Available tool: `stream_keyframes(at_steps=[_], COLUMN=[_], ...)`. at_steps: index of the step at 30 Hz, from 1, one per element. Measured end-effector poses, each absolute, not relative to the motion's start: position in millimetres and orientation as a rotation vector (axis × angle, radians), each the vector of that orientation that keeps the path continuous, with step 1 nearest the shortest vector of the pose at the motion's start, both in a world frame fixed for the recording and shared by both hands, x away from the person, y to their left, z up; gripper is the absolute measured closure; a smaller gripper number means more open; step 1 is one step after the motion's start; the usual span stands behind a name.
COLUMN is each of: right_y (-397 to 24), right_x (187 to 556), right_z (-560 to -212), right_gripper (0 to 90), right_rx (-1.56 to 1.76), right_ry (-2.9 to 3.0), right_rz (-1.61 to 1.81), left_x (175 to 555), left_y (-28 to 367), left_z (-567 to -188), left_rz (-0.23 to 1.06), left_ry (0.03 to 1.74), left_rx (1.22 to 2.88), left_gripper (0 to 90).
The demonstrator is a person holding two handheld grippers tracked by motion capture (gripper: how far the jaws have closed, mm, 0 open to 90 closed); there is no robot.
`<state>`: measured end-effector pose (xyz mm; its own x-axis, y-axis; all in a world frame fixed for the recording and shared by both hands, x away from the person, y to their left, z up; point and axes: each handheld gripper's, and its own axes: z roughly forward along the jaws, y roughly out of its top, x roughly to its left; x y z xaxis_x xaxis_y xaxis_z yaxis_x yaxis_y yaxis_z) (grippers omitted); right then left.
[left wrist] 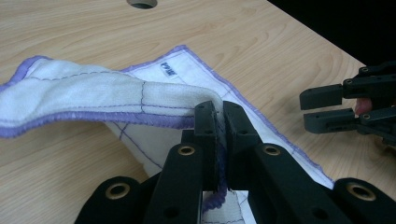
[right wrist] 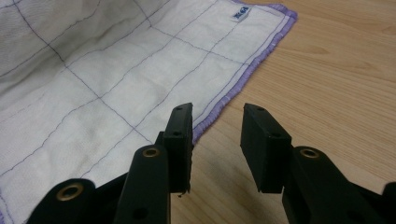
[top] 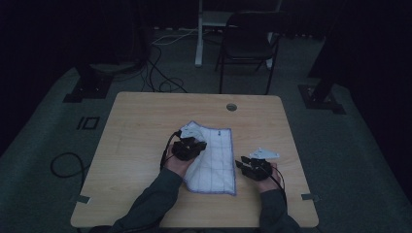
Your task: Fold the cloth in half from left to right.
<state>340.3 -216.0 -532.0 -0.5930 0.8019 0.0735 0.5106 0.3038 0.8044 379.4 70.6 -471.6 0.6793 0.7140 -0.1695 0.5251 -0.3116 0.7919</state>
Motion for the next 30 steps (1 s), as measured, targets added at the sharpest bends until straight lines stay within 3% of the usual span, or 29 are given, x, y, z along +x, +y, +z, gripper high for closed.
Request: stream_keyframes(at_steps=[30], right_y=[-222.1], right_x=[343.7], right_z=[-533.0], right_gripper=[70.9], right_rx=[1.230], right_ry=[2.202], right_rz=[1.167], left_x=[390.2], left_y=[21.5], left_z=[-481.6], left_rz=[0.196], left_ry=[0.887], left_rx=[2.051], left_gripper=[86.2])
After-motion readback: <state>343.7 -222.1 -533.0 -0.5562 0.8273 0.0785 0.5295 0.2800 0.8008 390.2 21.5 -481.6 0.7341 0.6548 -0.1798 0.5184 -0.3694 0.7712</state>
